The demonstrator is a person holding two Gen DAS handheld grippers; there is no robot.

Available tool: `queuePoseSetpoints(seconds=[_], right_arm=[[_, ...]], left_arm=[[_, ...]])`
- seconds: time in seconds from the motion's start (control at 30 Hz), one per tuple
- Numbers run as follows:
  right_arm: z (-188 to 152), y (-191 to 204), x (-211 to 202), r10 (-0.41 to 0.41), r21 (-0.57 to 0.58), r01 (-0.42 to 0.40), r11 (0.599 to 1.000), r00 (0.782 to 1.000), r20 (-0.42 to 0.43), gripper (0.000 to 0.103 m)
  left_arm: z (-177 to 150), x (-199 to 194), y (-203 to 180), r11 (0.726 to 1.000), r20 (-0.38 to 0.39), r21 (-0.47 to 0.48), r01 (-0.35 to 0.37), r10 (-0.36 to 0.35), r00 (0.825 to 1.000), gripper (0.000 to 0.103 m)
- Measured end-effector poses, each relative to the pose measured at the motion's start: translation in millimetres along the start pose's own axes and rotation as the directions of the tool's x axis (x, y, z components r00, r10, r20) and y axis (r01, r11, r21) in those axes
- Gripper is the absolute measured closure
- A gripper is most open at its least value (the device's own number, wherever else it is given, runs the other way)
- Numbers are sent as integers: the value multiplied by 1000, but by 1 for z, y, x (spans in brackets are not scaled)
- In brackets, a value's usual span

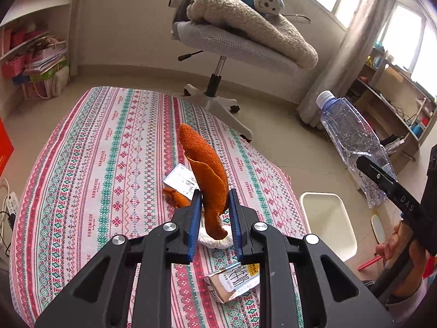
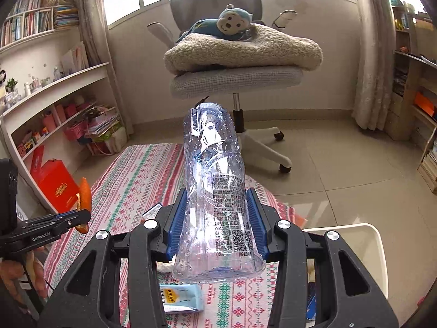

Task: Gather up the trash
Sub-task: 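Drop the water bottle into the bin with the right gripper while the left gripper drops the peel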

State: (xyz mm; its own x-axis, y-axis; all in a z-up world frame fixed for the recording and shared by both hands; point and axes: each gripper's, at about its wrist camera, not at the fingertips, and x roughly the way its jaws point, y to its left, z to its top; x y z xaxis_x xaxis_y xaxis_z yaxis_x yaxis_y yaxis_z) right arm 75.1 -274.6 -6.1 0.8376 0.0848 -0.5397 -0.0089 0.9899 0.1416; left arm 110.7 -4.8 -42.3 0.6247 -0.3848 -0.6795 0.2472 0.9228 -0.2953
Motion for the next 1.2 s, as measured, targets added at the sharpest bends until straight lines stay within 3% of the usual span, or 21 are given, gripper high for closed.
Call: queuePoseSetpoints(seconds=[0.27, 0.47, 0.5, 0.6, 0.73, 0.93, 1.2], right_arm=[[-5, -69, -30, -142, 109, 139, 984, 990, 24, 62], [-14, -110, -60, -264, 159, 255, 954, 964, 40, 61], [-15, -115, -65, -286, 174, 273, 946, 957, 49, 60], [-16, -134, -83, -352, 228, 324, 918, 931, 93, 32], [-14, -157, -101, -427, 293, 377, 878, 895, 129, 20], [-14, -182, -123, -518, 375, 433, 820, 840, 163, 12], [-18, -216, -144, -578, 475, 447, 758, 799, 169, 11]], left_arm=[[-1, 15, -37, 996, -21, 61, 59, -58, 998, 83], [-2, 21, -81, 985, -24, 134, 109, -107, 994, 83], [-3, 23, -90, 982, -27, 145, 118, -116, 993, 83], [-6, 29, -118, 973, -43, 172, 156, -151, 988, 83], [-8, 38, -158, 958, -70, 189, 214, -204, 977, 83], [-11, 48, -230, 924, -109, 241, 296, -277, 955, 83], [-16, 65, -301, 881, -180, 266, 391, -353, 918, 82]])
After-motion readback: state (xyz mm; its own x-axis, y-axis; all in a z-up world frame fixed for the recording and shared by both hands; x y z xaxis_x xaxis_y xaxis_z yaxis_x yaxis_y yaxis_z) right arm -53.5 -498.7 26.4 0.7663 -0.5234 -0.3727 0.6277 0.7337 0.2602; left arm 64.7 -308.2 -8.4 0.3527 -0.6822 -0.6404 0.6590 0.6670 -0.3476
